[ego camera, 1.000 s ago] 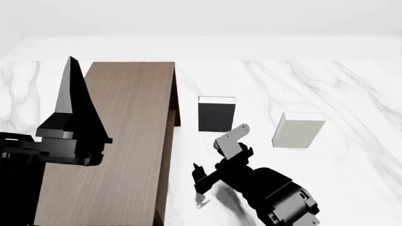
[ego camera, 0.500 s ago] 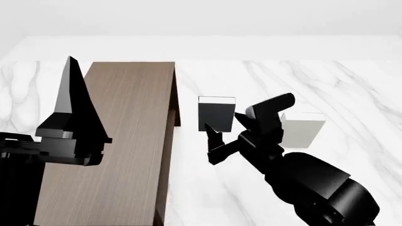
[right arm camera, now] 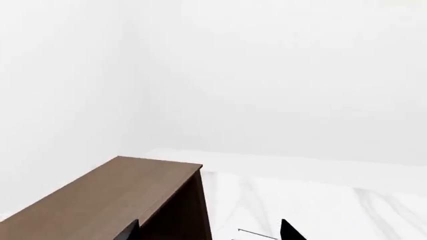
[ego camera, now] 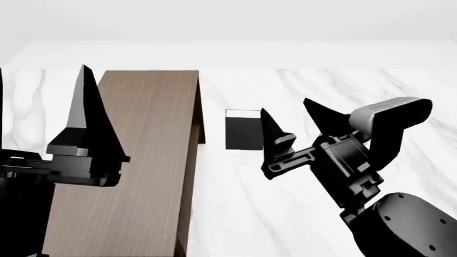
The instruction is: Pick up the book on the right and place it under the cabinet shelf.
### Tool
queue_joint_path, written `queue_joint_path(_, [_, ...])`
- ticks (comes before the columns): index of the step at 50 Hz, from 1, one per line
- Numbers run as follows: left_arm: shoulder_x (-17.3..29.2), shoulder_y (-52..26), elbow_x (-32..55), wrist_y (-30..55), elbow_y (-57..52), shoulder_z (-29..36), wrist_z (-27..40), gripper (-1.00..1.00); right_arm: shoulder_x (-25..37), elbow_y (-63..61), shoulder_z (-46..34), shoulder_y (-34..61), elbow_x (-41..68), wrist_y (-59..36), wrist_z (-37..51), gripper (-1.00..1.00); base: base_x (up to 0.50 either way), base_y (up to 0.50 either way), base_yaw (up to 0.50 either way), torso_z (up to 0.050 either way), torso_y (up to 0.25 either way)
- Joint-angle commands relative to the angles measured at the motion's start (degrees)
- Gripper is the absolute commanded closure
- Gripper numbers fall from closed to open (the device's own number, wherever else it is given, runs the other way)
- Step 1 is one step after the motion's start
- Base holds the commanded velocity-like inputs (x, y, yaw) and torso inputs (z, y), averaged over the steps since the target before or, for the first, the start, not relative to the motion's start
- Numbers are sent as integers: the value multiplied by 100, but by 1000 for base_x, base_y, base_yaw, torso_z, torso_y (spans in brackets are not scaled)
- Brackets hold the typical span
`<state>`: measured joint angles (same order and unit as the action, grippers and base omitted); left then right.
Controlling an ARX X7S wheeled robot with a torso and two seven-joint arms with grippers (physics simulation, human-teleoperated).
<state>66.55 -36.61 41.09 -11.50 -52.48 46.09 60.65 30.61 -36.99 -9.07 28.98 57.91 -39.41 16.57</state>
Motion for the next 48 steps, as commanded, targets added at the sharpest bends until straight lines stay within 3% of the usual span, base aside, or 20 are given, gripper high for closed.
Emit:
queue_joint_path(1, [-17,-12,-20,73,-10,-2,29,-100,124,-737,448,-676,98,392,155,-100,0,0,0,0,0])
queue_joint_path(17, [-110,-38,-73,216,-38,44,19,-100,365,-1577,1171,-1306,407,889,382,-100,0,0,0,0,0])
queue_joint_path(48, [-118,-6,-108,203,-111,17,66,-100,-61,-2124,2149,-2099,489,2460,-3,-100,0,0,0,0,0])
